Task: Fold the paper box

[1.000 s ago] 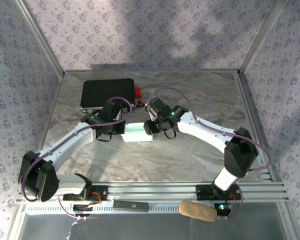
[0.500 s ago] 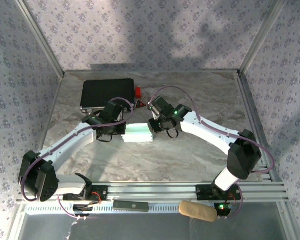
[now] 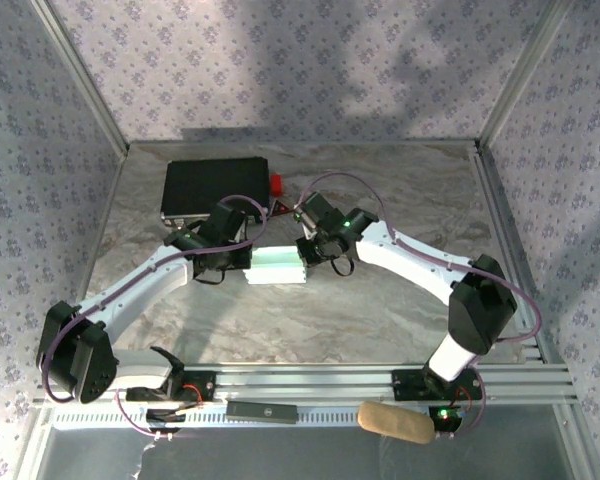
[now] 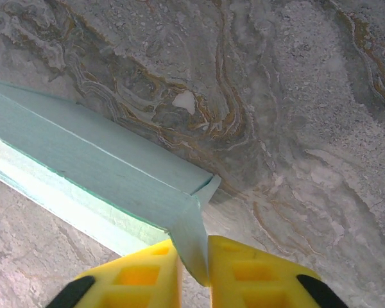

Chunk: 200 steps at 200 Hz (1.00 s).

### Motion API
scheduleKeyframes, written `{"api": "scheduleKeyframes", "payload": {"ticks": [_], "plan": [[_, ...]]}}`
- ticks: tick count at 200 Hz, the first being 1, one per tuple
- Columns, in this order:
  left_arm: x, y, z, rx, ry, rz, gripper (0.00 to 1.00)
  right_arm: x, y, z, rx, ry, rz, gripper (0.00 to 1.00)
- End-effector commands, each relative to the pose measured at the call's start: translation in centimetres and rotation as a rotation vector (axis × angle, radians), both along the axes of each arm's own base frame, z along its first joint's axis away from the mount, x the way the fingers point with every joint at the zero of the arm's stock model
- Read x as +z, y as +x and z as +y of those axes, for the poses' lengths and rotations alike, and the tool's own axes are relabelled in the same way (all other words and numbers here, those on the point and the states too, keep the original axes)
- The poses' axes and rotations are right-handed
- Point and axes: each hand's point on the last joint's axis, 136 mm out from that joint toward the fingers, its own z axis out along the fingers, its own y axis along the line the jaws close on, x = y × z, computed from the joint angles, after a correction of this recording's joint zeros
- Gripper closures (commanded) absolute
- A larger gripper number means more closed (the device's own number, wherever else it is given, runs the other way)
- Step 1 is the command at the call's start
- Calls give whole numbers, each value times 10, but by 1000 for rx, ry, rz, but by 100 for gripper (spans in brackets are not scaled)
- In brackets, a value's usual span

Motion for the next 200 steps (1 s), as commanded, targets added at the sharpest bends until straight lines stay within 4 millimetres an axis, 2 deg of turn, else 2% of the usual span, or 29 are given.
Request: {"api": "scheduleKeyframes", "payload": {"ticks": [1,56,137,200], "plan": [[8,-2,-3,15,-21,-2,100,11,2,4,-36,-4,-17,86],[16,-2,-13,32,-56,-14,100,6,2,4,-150,-13,14,96],[17,-4,-22,35,-70,-26,100,6,6,7,-232,-14,55,97],[18,-4,-25,38,-77,-29,100,4,5,7,-251,-30,18,98]]}}
